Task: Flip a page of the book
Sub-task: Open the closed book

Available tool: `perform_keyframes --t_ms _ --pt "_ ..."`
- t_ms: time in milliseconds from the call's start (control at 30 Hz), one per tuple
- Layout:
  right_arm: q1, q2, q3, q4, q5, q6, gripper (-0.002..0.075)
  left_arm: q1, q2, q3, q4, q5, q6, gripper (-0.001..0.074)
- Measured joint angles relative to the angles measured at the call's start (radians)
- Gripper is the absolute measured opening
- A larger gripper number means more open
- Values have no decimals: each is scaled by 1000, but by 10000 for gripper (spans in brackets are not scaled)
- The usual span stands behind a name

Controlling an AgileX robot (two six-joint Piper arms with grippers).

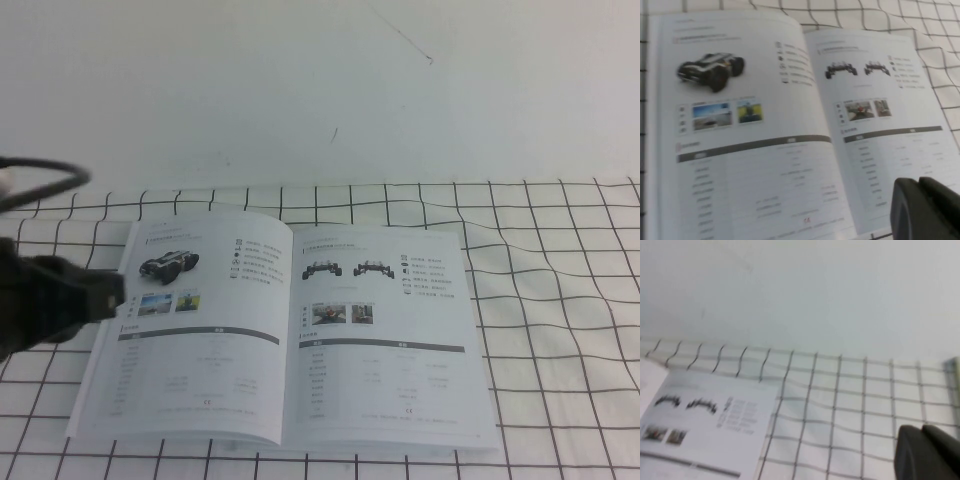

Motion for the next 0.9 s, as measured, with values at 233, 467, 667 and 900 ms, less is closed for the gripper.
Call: perform_keyframes --t_ms 233,467,667,900 --pt "2 270 -54 265 121 -335 -2 -2 318 -95 -243 -7 280 -3" --pt "131 469 -59 346 120 -459 -1 -151 454 -127 -211 -180 305 -3" --pt "308 669 -76 373 42 -507 -1 -274 592 -127 -175 -316 249 -3" --pt "358 934 -182 378 93 -535 72 -287 776 -131 -181 -395 230 -3"
